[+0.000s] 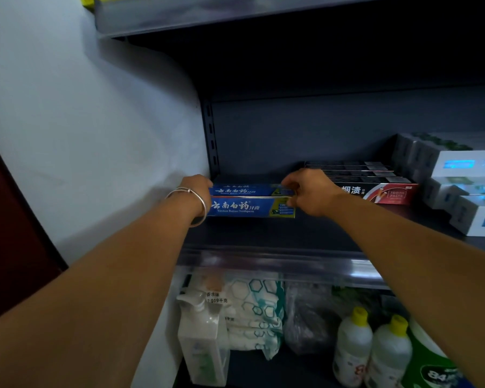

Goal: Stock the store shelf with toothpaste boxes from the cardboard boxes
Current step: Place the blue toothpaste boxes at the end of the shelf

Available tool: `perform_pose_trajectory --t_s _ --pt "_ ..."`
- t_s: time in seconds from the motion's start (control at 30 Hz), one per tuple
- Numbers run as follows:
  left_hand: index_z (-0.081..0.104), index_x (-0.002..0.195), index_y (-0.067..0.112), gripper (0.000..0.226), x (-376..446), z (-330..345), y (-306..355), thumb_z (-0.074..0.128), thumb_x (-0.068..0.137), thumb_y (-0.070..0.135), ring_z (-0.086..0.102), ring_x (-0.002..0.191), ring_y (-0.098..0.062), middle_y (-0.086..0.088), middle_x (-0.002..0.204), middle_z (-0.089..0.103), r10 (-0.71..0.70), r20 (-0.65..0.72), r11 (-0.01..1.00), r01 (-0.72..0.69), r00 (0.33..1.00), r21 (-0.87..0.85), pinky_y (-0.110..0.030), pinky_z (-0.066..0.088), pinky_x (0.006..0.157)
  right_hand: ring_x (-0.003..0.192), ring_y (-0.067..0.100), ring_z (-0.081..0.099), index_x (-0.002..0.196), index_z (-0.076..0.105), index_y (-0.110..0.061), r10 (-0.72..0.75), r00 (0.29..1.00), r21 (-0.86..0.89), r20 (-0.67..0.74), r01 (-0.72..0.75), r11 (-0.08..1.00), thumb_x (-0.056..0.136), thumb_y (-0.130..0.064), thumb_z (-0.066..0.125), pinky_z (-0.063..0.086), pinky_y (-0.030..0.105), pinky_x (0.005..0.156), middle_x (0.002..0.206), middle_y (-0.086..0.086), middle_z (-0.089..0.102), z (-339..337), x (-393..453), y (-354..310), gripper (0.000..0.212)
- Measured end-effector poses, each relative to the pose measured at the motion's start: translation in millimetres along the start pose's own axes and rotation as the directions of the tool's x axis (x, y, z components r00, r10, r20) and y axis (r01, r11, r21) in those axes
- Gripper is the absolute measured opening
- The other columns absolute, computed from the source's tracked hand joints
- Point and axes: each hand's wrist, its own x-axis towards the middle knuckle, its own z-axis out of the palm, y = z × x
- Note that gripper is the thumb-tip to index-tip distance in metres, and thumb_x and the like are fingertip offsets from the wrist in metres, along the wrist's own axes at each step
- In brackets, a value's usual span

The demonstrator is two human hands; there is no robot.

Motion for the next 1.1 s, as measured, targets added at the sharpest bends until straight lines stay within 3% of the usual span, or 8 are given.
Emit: perform_pose_trajectory --t_s 0.27,0.53,0.7,0.87,1.1 --pt "0.054 0.128 0.004 0.043 -2.9 9.4 -1.9 0.056 0.086 -0.004 0.057 0.111 -0.031 -0.017 0.125 0.056 0.064 0.045 0.985 -0.071 0.997 0.159 -0.030 0.045 0.095 0.113 0.028 0.051 0.125 0.057 -0.006 -0.083 0.995 -0.249 0.053 0.093 0.964 0.093 -0.012 0.054 0.044 0.033 0.096 0.125 0.014 0.047 8.9 -6.7 4.2 0.033" --pt "0.055 0.121 0.000 0.034 -2.6 18.4 -3.6 0.053 0.087 -0.006 0.059 0.103 -0.031 -0.019 0.117 0.056 0.069 0.050 0.961 -0.080 0.996 0.263 -0.030 0.047 0.087 0.110 0.026 0.051 0.118 0.056 -0.005 -0.147 0.984 -0.441 0.096 0.174 0.881 0.095 -0.015 0.051 0.045 0.032 0.087 0.120 0.013 0.052 23.0 -7.7 5.8 0.026" --pt "0.056 0.117 -0.002 0.030 -2.6 19.3 -4.8 0.054 0.087 -0.004 0.060 0.100 -0.031 -0.018 0.112 0.058 0.059 0.038 0.960 -0.067 0.998 0.272 -0.032 0.048 0.086 0.119 0.025 0.041 0.125 0.055 -0.008 -0.205 0.976 -0.535 0.068 0.209 0.819 0.095 -0.017 0.051 0.048 0.034 0.092 0.130 0.010 0.043 25.2 -8.8 7.5 0.032" --pt "0.057 0.116 0.003 0.030 -3.5 18.0 -4.9 0.058 0.086 0.002 0.062 0.096 -0.030 -0.014 0.108 0.060 0.044 0.030 0.961 -0.050 0.999 0.272 -0.038 0.051 0.089 0.119 0.025 0.040 0.125 0.056 -0.010 -0.174 0.982 -0.580 0.067 0.180 0.794 0.096 -0.026 0.048 0.041 0.034 0.094 0.131 0.010 0.044 27.9 -10.1 1.6 0.034" --pt "0.055 0.119 0.009 0.029 -0.6 22.7 -5.8 0.053 0.090 0.005 0.060 0.101 -0.029 -0.012 0.112 0.059 0.030 -0.016 0.965 -0.025 0.999 0.260 -0.040 0.047 0.094 0.115 0.028 0.045 0.125 0.054 -0.016 -0.119 0.993 -0.587 0.000 0.097 0.804 0.094 -0.024 0.051 0.043 0.035 0.088 0.122 0.010 0.052 31.4 -9.2 -0.2 0.032"
